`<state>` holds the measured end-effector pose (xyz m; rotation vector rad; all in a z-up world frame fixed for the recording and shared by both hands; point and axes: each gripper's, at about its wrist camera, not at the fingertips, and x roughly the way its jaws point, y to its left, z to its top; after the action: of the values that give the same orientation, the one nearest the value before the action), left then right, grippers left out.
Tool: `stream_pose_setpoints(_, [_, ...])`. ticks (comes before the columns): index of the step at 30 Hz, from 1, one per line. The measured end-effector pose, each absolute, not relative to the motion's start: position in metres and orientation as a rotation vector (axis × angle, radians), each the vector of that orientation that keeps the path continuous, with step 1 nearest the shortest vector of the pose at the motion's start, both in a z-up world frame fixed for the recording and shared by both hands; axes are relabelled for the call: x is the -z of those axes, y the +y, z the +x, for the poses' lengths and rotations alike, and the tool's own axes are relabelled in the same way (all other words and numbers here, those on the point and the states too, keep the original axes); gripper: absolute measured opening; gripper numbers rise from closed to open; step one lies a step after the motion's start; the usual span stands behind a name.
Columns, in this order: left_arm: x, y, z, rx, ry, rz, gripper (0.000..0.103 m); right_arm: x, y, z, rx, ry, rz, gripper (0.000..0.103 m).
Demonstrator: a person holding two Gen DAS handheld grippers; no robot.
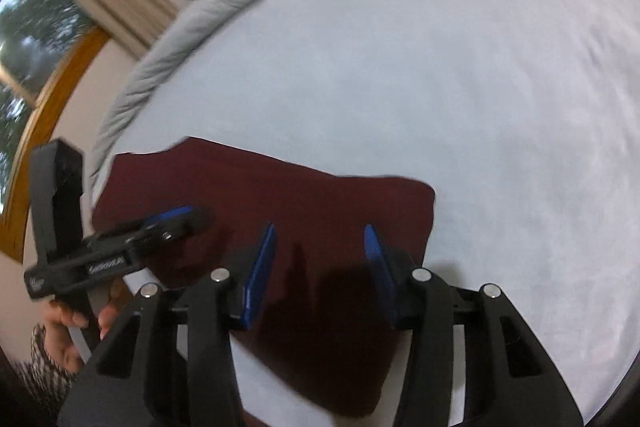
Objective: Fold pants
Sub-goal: 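Lower the fold onto the trousers and open both grippers, then grasp the folded trouser edge with the left gripper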
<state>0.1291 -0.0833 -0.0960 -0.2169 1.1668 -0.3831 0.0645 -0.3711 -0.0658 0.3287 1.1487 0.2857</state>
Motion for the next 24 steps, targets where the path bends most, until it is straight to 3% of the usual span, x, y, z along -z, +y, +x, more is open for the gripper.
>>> stream_pose_setpoints(5, [0.110,-0.091,0.135,0.384,1.165,-0.196,0.052,0.091,-0.376,0.066,-0.277,1.169,0.366,0.039])
stream_pose_setpoints(9, [0.104,-0.095,0.129,0.369,1.159,-0.174,0.052,0.079,-0.372,0.061,-0.278,1.138,0.366,0.039])
stream_pose_setpoints(15, [0.088,-0.091,0.096,0.406,1.132,-0.155,0.056,0.055,-0.359,0.028,-0.333,1.115,0.348,0.040])
stream_pose_setpoints(22, [0.117,-0.079,0.092,0.384,1.161,-0.139,0.056,0.100,-0.365,0.015,-0.289,1.199,0.390,0.038])
stream_pose_setpoints(24, [0.116,-0.081,0.091,0.390,1.157,-0.137,0.062,0.101,-0.364,0.016,-0.293,1.195,0.391,0.038])
